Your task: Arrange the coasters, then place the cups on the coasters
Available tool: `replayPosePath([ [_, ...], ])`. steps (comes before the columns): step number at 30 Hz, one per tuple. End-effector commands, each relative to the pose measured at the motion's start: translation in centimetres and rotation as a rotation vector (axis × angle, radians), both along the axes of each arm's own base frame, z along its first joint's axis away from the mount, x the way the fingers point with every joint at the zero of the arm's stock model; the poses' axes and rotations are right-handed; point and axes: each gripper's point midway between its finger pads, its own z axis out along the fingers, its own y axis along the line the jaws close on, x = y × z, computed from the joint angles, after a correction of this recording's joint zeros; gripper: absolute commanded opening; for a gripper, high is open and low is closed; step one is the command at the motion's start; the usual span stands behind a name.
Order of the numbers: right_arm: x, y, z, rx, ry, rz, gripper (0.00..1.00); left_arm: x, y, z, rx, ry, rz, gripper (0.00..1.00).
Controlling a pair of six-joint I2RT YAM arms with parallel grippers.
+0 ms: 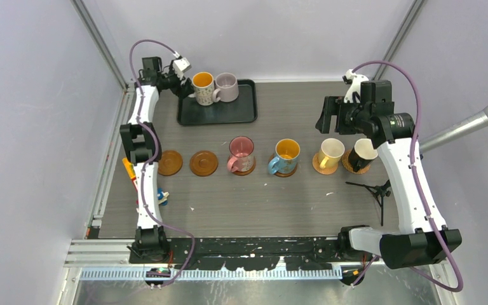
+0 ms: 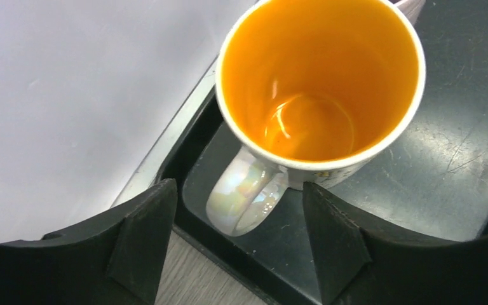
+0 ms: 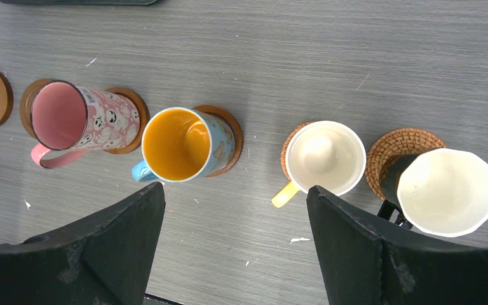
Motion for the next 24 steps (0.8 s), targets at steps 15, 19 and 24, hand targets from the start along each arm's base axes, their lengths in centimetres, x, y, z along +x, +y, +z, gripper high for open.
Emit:
replayPosePath([
  [15,1.0,0.8,1.2,0.050,-0.039,0.021,0.86,-6.6,-4.0,3.2,0.018,0.126,-0.060,0.52],
  [19,1.1,1.0,1.3,0.056,-0.040,0.023,0.86,-6.4,-5.3,0.9,0.113,0.179,-0.032,0.55],
  [24,1.0,0.8,1.6,0.049,-0.047,0.021,0.86,-5.0,-5.4,-1.0,0.195,0.201,0.041,0.55],
])
